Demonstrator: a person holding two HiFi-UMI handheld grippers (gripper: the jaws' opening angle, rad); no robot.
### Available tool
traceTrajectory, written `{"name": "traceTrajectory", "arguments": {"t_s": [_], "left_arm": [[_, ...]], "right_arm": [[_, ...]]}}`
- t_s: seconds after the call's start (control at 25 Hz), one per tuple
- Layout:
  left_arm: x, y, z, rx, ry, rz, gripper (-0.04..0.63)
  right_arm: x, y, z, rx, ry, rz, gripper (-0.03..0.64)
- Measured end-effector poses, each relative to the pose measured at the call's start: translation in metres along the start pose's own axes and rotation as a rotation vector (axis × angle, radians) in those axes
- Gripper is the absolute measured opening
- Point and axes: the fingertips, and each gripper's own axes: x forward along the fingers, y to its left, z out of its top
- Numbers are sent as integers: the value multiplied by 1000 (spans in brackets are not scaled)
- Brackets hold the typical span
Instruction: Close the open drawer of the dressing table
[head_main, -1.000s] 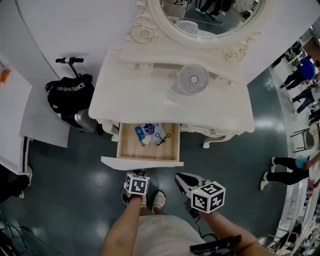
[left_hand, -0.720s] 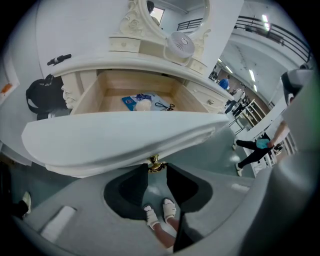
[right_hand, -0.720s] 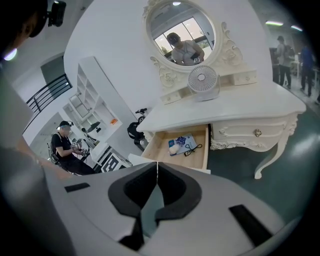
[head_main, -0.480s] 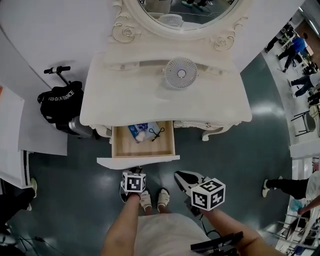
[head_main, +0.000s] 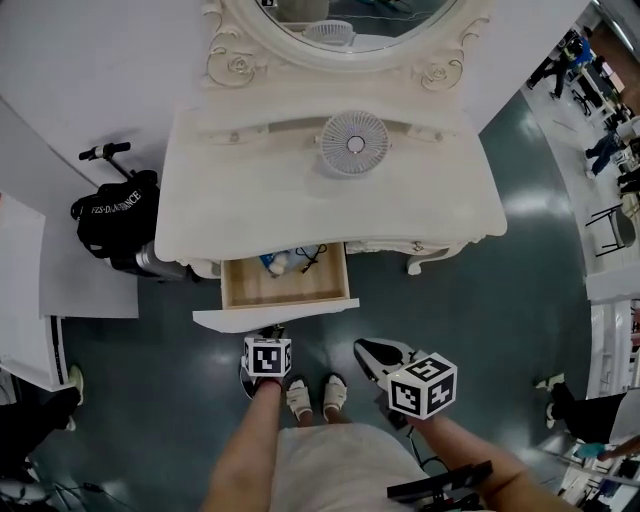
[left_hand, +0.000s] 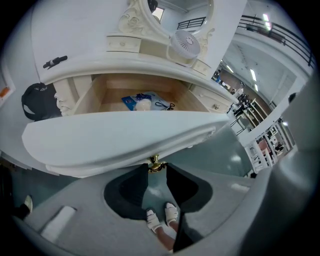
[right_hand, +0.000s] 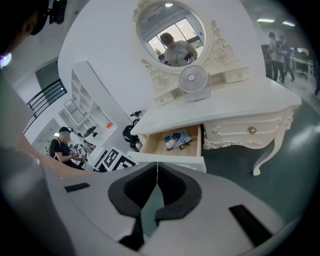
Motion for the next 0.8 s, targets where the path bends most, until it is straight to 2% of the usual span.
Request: {"name": "traceTrajectory", "arguments": {"t_s": [0.8], "left_arm": [[18,13,45,-7,15,3,121]], "right_arm": [[12,-18,-2,36,29,0,17]]}}
